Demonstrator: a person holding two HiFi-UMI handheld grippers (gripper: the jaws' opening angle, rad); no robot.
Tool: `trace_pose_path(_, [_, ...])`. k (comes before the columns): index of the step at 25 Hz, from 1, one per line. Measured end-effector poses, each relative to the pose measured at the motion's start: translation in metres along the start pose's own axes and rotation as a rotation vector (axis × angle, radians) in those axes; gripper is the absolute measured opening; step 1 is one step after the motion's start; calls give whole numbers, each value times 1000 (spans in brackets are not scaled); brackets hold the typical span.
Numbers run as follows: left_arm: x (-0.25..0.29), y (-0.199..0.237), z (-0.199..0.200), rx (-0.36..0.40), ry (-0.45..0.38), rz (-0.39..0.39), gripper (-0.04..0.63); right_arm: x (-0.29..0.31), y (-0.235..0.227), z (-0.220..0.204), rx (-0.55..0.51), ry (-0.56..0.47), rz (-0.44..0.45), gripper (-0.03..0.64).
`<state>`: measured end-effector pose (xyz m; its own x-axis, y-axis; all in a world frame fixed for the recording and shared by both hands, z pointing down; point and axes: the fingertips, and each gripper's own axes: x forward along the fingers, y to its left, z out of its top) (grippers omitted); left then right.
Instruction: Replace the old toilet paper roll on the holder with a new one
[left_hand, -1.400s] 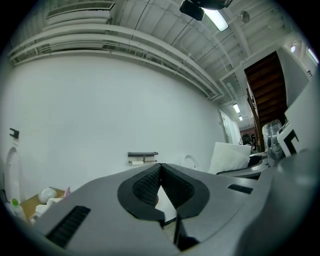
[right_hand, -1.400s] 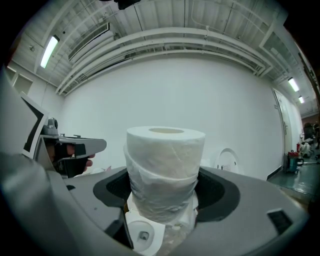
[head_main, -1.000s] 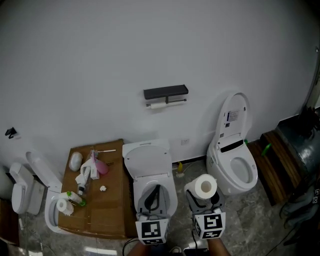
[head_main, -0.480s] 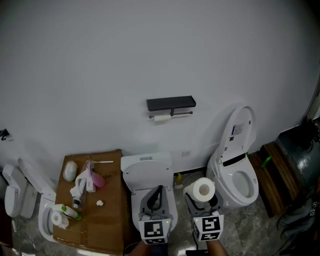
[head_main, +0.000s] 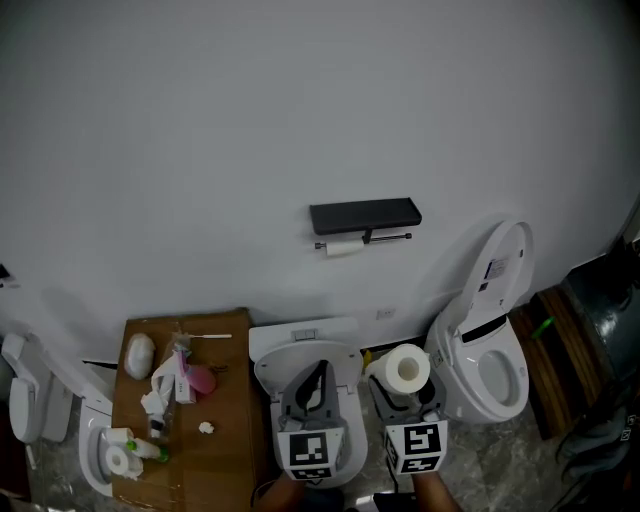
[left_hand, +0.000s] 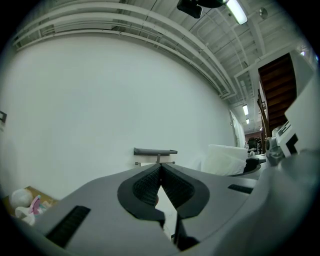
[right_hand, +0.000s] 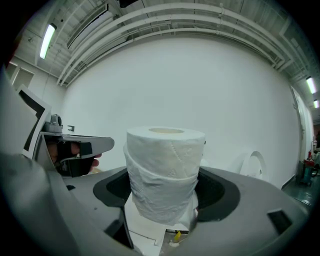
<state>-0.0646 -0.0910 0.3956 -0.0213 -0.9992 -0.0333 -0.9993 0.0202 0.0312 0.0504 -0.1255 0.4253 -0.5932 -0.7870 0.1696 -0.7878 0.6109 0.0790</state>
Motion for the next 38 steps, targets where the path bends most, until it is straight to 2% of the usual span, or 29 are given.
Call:
trace_pose_path(10, [54,31,7,-9,-13,6,14,63,-4,10,-3,2,9,351])
trace_pose_path(18, [113,31,-1,-9,-2,66,14,118,-39,11,-4,-3,72,351])
trace_pose_path(22, [145,29,4,12,-25,94,14,147,-57,16,5,-11,105,351])
trace_pose_path(30, [185,31,-4,10,-11,129,14,182,-78,8,20,6,145,351])
trace_pose_path(33, [196,36,-12,-48,4,133,14,192,-84,4,15,11,147,351])
trace_pose_path(38, [215,48,-25,-238,22,132,14,203,-90,0,18,20,154,351])
